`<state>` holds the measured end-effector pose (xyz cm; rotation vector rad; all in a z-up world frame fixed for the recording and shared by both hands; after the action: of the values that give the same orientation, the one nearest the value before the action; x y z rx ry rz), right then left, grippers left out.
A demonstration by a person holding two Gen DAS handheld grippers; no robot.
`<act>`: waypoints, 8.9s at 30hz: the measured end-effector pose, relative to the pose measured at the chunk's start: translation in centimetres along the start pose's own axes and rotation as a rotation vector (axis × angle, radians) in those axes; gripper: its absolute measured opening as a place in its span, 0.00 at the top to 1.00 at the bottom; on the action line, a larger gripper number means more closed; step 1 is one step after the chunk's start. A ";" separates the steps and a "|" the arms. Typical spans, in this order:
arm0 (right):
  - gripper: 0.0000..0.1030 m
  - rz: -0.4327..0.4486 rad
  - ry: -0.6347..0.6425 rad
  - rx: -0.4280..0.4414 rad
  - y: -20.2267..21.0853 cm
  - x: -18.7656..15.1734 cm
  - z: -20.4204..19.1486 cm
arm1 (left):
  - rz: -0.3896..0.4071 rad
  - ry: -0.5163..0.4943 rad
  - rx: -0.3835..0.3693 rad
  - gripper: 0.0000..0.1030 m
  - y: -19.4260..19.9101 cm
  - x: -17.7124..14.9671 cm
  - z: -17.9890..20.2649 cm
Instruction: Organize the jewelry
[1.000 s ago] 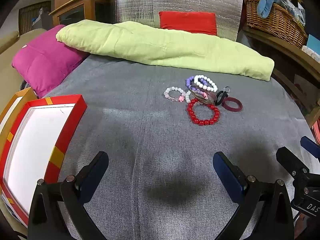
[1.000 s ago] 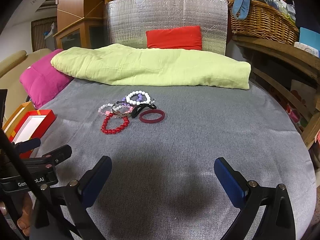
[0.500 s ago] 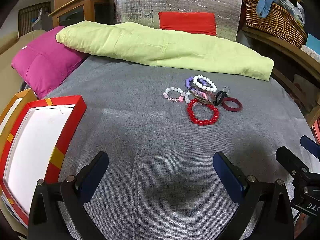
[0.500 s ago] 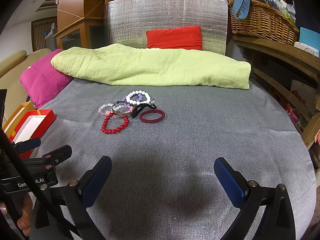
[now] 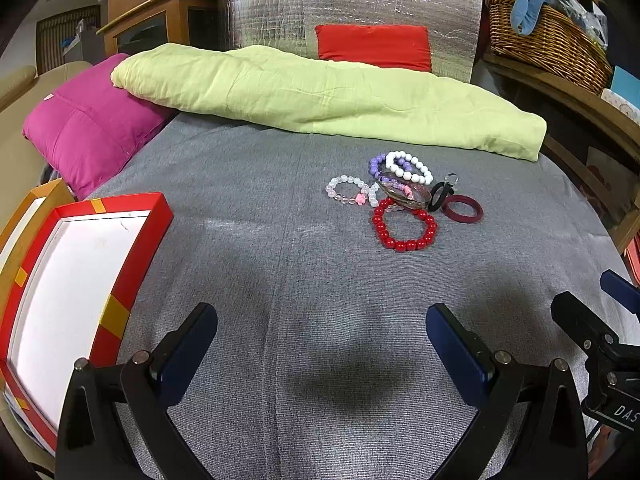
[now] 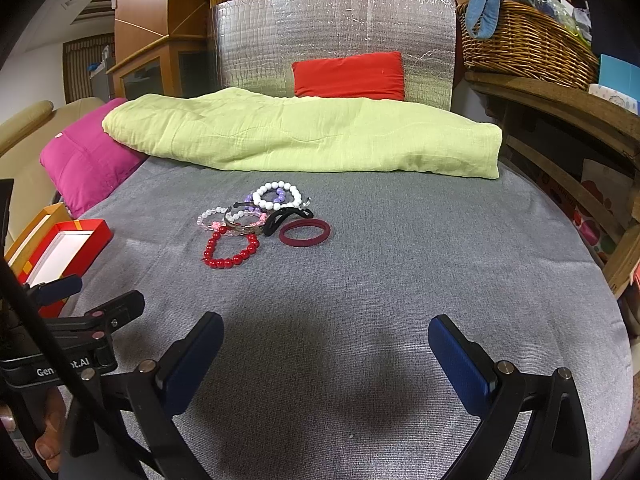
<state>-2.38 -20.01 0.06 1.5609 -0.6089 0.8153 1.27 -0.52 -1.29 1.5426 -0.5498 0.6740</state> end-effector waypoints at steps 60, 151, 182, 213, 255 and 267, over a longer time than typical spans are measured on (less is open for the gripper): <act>0.50 -0.332 -0.200 0.012 -14.4 8.5 2.4 | -0.051 0.086 -0.097 0.00 -1.1 0.6 -1.2; 0.96 -0.187 -0.139 0.223 -1.6 -1.1 -1.5 | 0.053 0.153 -0.043 0.91 5.6 1.7 -7.5; 0.95 -0.179 0.169 0.479 -1.0 5.3 -24.9 | 0.144 0.459 0.145 0.91 8.3 1.4 -24.8; 0.95 -0.339 0.336 0.468 -10.6 3.8 -34.7 | -0.056 0.678 0.305 0.91 1.6 -2.1 -30.8; 0.20 -0.192 0.043 0.325 -6.8 6.0 -16.3 | 0.226 0.505 0.530 0.33 6.3 0.9 -24.7; 0.26 -0.221 -0.233 0.244 -7.1 1.8 1.4 | 0.189 0.090 0.311 0.28 3.0 3.3 -9.8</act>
<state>4.42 -20.19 -2.93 1.9264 -0.5047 0.5597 0.64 9.19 3.43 1.7525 -0.5448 1.0065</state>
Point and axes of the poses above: each gripper's, at about its wrist camera, not at the fingertips, and y roughly against the way its jaws point, z to its right, x to its top, the point moved 1 cm from there along -y, roughly the way its jaws point, and after that the axes turned 4 degrees about x, right-handed, at the moved point
